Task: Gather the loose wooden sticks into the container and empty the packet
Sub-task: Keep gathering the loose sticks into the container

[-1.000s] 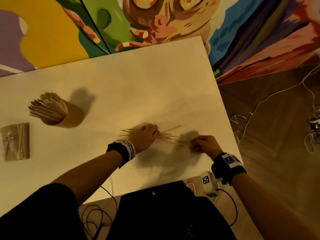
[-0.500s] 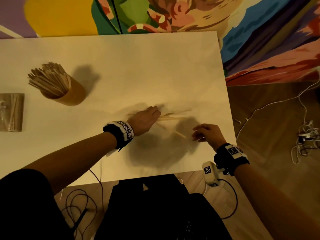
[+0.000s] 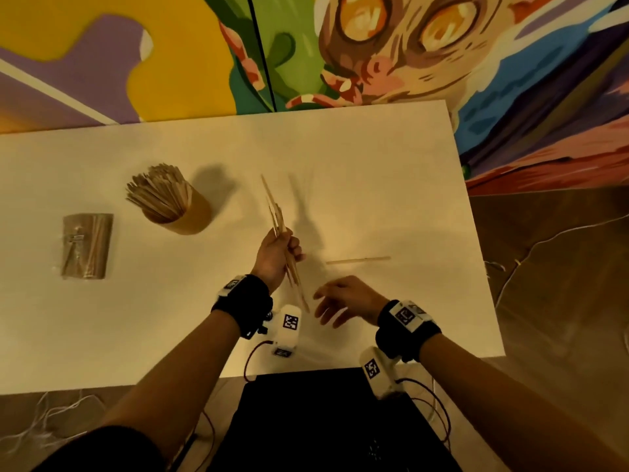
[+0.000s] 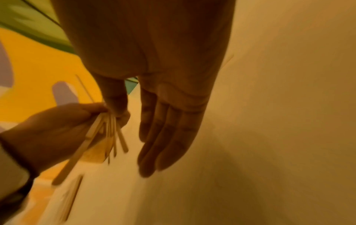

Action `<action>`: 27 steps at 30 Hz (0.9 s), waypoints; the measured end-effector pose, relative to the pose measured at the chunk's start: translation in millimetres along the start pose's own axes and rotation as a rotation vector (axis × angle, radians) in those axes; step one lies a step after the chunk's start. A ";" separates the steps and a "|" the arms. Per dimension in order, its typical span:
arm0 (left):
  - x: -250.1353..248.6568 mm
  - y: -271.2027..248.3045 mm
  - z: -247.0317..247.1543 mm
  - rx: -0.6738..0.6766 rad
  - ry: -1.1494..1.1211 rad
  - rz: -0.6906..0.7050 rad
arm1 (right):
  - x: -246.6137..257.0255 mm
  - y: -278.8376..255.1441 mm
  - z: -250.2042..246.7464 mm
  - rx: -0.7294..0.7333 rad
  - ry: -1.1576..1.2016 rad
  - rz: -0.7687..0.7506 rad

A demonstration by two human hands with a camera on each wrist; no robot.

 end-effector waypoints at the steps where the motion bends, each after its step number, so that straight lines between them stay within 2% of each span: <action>1: 3.2 -3.0 -1.8 -0.013 -0.064 -0.016 | -0.5 1.1 8.5 0.070 0.005 -0.003; 3: 12.4 -13.4 -3.9 -0.035 -0.163 -0.029 | -5.2 0.3 19.5 0.153 0.002 -0.047; 8: 32.5 -44.0 -6.6 -0.100 -0.226 -0.034 | -13.5 -5.0 25.6 0.200 -0.012 -0.099; 9: 28.6 -49.0 -13.2 -0.104 -0.231 -0.031 | -9.1 -5.2 33.6 0.204 -0.003 -0.101; 10: -5.1 -46.6 -36.3 -0.096 -0.234 0.006 | 26.3 3.6 55.7 0.218 -0.035 -0.105; 14: -4.9 -52.3 -40.5 -0.073 -0.099 -0.009 | 29.7 6.2 51.2 0.248 -0.089 -0.065; 15: -2.7 -54.4 -42.9 -0.059 -0.068 -0.023 | 27.1 10.5 39.1 0.170 -0.113 -0.072; 16: -2.6 -56.5 -46.0 -0.049 -0.034 -0.037 | 23.0 15.9 22.0 0.015 -0.167 -0.111; 18: -7.5 -60.5 -56.4 -0.035 -0.010 -0.093 | 10.9 27.4 -26.6 -0.440 -0.414 -0.209; 19: -12.5 -63.3 -64.6 -0.033 -0.025 -0.120 | 7.4 31.9 -47.7 -0.607 -0.559 -0.223; 20: -18.1 -66.4 -73.2 -0.032 -0.052 -0.133 | 1.7 37.0 -63.5 -0.678 -0.691 -0.210; 22: -33.5 -74.8 -92.2 -0.063 -0.149 -0.126 | -6.9 44.7 -78.6 -0.677 -0.891 -0.160; 27: -68.0 -91.4 -129.9 -0.161 -0.332 -0.041 | -17.5 54.3 -76.1 -0.766 -1.122 -0.225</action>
Point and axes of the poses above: each hand's wrist, its own y-axis towards the middle knuckle, its own z-axis out of the palm, x = y × z, the point moved 2 cm from there along y, towards the middle knuckle, and after that the axes turned 10 degrees about -y, right-handed, at the moved point
